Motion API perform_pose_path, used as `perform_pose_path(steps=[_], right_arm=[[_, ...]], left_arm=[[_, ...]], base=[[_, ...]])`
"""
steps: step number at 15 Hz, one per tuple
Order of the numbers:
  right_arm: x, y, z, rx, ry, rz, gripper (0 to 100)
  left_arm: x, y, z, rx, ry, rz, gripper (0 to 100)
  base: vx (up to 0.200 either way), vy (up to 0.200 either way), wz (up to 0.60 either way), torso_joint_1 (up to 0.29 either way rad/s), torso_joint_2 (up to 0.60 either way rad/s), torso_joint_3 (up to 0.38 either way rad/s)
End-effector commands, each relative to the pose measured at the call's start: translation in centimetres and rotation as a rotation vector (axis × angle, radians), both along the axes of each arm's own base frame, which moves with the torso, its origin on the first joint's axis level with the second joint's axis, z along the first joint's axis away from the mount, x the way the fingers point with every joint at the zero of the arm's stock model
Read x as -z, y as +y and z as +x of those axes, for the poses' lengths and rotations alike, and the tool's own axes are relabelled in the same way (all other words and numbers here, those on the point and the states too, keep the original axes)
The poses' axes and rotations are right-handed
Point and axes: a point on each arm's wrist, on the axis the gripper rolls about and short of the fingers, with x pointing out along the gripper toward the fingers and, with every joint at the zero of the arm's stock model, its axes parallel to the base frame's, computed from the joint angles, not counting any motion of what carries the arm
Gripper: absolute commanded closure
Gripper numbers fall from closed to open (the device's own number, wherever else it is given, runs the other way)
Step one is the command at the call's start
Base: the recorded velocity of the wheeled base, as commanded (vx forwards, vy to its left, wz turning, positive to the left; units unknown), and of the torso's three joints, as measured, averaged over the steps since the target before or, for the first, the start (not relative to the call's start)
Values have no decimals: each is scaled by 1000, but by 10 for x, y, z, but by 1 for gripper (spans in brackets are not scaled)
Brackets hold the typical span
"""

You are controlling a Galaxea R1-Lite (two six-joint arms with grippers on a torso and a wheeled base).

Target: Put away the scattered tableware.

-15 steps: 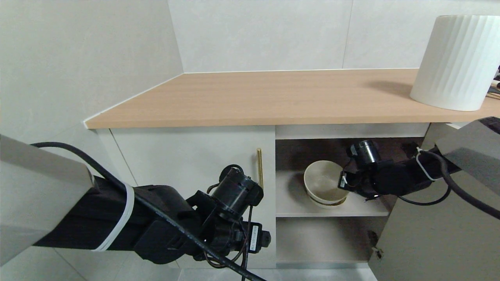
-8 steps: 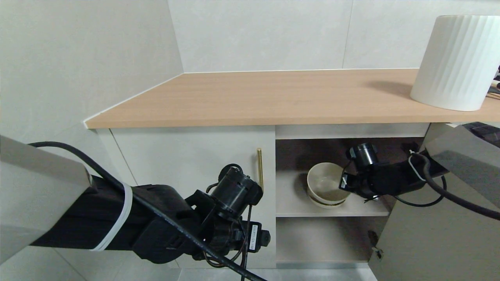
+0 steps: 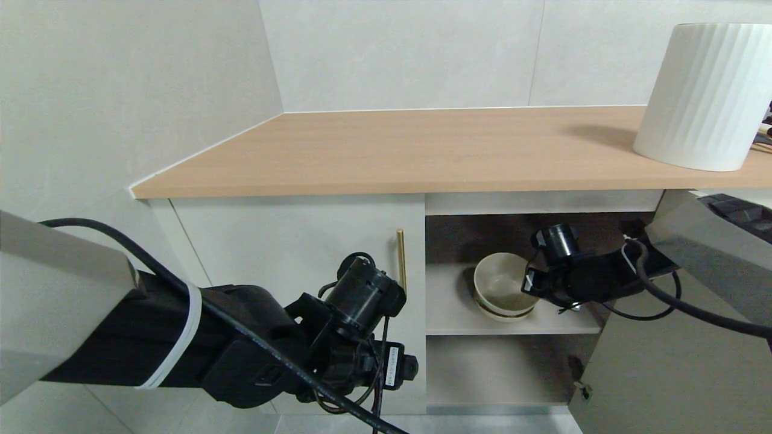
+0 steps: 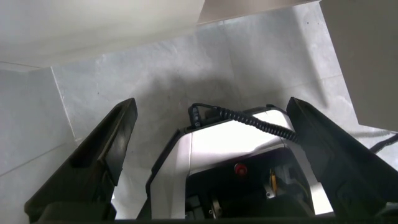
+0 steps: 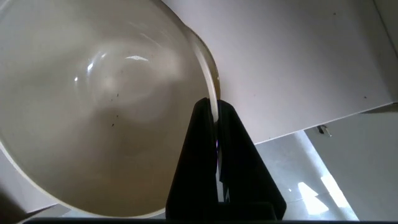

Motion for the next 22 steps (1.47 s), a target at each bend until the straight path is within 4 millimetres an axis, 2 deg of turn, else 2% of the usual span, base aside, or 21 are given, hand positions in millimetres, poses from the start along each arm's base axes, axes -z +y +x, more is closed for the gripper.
perform_pose_path(steps=[1,11,12,18,20,22], right_arm=[[2,1,1,-2,2,-1,100],[8,1,1,4,13,-15,100],[7,1,1,5,12,-15,0],[5,2,-2,-1,16,-15,0],[-4,1,-11,-14,20,-14,0],[-19,8,-34,-106,38,-19,0]], left_arm=[[0,0,0,-1,-1,-1,0],[-1,0,0,-2,-2,-2,0],[-1,0,0,-1,-2,-2,0],[-1,0,0,-1,-3,-3,0],[-13,6,-1,-13,-27,-26,0],[-34,23,-5,-47,-70,-66,0]], base=[[0,0,0,0,0,0],[0,0,0,0,0,0],[0,0,0,0,0,0],[0,0,0,0,0,0],[0,0,0,0,0,0],[0,0,0,0,0,0]])
